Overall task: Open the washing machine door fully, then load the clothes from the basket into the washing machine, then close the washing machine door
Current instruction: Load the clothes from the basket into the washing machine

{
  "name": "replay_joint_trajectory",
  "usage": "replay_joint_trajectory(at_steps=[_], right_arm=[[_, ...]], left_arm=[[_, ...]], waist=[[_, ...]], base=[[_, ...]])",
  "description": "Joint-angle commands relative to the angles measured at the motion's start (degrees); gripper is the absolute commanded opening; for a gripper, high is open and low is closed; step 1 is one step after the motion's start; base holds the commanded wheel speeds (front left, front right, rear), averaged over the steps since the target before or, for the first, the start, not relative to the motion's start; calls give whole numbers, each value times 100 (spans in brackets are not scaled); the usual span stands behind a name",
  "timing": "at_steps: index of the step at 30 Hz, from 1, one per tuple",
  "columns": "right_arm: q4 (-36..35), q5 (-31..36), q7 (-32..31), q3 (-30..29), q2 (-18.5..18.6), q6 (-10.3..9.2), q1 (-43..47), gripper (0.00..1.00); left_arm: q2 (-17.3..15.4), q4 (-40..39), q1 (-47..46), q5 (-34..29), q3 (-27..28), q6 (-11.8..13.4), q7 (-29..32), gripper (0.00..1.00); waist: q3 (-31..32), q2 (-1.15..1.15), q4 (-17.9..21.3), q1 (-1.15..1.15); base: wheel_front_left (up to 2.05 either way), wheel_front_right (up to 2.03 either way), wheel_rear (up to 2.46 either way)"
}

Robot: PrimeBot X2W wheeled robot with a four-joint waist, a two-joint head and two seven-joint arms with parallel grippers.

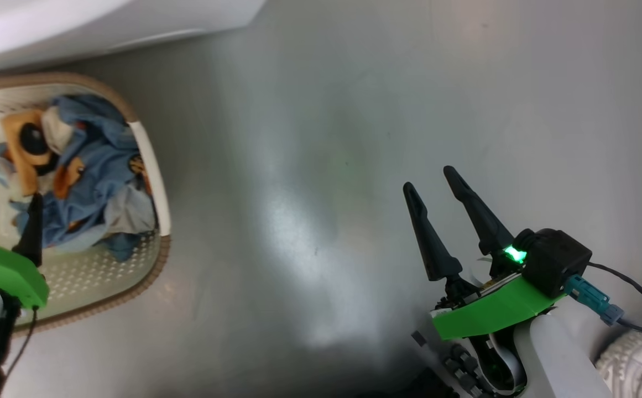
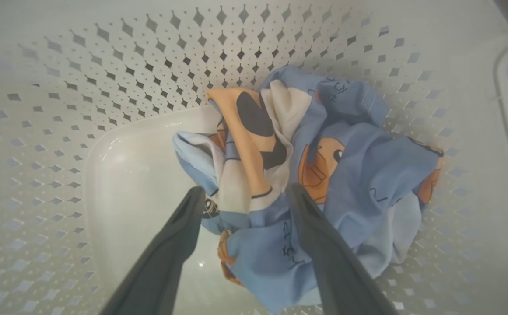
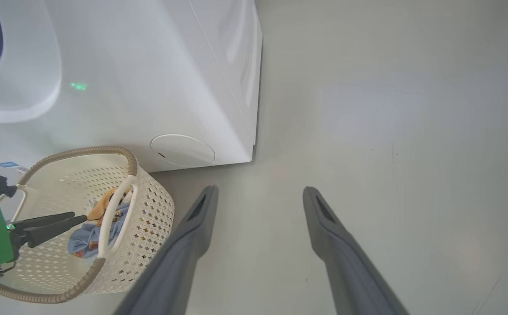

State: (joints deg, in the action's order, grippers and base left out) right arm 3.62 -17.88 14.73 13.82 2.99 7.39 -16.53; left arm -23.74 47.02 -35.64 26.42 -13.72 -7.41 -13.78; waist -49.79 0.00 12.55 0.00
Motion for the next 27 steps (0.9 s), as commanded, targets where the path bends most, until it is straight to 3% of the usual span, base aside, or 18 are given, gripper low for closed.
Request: replay_joint_trajectory(at_steps=[1,16,27], right_arm=[[-134,-88,27,157,-12,10,142,100],[-260,-482,27,416,-12,10,236,100],[-314,-612,27,523,-12,10,378,100]], left_arm=[[-355,50,-28,128,-23,-7,53,100],[-1077,52,-732,1180,-1267,-7,865,100],[-1248,-309,-1172,1737,-2191,-8,1172,100]], waist=[[-221,0,185,0],[-605,0,600,0],[-699,0,774,0]], base=[[0,0,0],[0,0,0],[0,0,0]])
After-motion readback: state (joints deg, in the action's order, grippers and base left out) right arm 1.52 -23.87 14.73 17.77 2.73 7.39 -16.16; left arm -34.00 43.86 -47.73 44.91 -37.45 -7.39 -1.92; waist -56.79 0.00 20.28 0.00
